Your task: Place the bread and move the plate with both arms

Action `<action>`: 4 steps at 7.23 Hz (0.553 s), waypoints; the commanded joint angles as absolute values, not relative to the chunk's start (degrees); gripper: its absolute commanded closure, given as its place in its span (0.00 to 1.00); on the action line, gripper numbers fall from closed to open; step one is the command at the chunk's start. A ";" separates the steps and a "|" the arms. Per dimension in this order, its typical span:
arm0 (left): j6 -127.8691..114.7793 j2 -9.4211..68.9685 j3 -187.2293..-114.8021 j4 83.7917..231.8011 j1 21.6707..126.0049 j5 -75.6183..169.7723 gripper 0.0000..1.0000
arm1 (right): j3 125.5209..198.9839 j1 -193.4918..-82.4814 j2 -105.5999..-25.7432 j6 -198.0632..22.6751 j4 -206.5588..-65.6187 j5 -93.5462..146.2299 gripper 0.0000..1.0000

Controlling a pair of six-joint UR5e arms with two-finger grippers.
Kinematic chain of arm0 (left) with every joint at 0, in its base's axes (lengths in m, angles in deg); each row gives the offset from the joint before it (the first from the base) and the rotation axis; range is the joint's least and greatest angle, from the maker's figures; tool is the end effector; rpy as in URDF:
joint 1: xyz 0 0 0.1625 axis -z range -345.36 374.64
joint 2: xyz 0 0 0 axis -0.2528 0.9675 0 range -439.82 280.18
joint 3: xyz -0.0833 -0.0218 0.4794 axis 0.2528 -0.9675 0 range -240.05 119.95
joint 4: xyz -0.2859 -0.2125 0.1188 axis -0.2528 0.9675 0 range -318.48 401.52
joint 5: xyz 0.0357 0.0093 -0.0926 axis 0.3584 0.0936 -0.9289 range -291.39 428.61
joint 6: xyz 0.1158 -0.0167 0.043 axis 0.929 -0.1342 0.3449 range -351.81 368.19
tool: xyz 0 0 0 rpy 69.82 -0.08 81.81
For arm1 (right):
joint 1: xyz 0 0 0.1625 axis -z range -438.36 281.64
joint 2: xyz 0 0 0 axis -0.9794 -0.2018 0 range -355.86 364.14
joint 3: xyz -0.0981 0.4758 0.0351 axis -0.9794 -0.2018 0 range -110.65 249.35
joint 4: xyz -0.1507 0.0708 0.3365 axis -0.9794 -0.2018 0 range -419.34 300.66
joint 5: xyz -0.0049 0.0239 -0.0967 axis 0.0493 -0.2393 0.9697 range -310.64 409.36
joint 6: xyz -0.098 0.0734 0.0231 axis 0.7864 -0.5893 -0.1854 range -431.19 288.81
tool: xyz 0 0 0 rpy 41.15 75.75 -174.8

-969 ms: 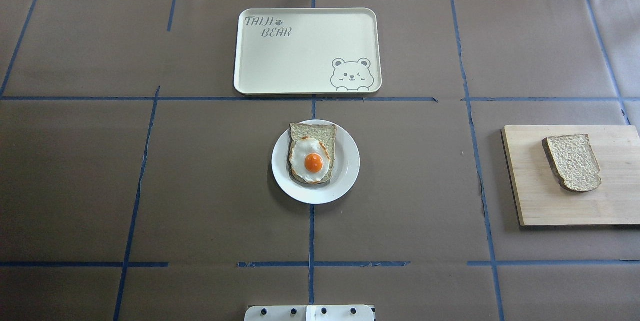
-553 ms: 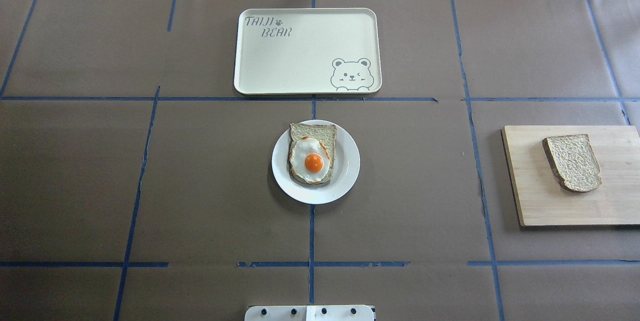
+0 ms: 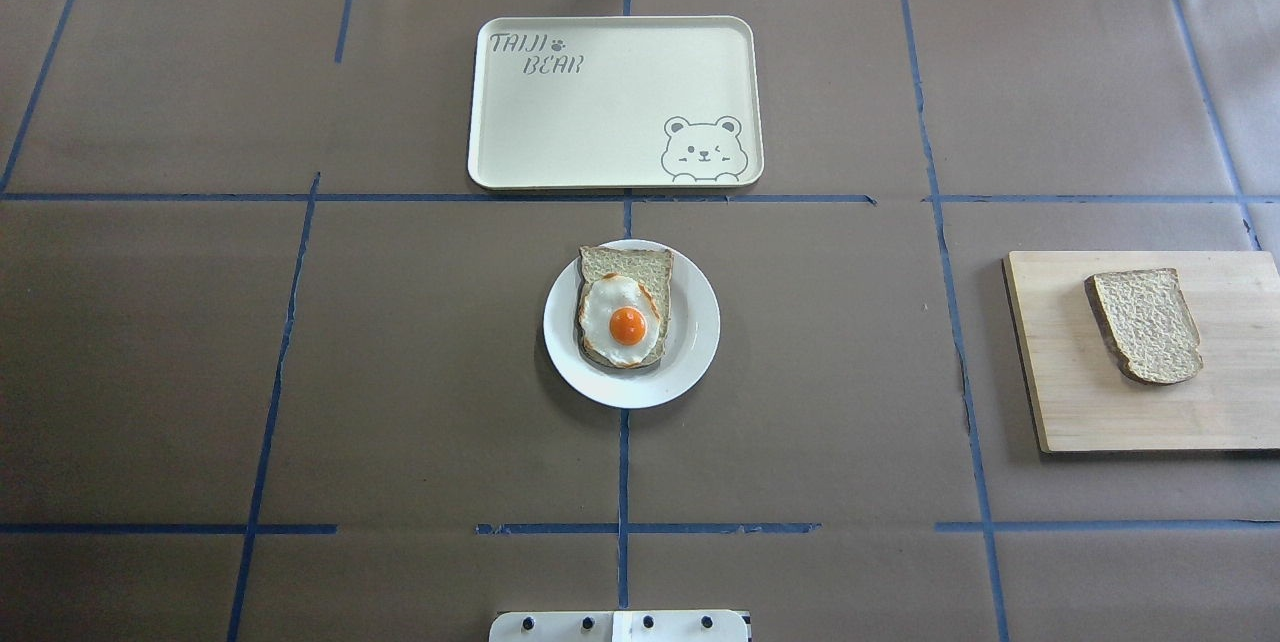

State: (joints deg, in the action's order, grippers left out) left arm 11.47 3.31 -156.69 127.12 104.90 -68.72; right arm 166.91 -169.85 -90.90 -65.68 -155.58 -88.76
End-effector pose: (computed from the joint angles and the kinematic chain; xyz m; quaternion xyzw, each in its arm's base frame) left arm -0.0434 -0.3851 0.7396 -0.0245 0.4020 0.0080 0.9153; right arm 0.0511 -0.4008 0.7218 -0.0047 -0.4085 -0.0188 0.9125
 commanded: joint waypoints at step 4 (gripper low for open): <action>11.09 4.12 -157.08 127.12 104.90 -68.67 0.00 | 167.17 -169.94 -90.09 -65.74 -155.58 -88.71 0.00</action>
State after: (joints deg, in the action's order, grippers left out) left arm 11.17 4.14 -156.83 127.12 104.83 -68.68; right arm 167.10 -169.91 -90.40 -65.72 -155.54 -88.78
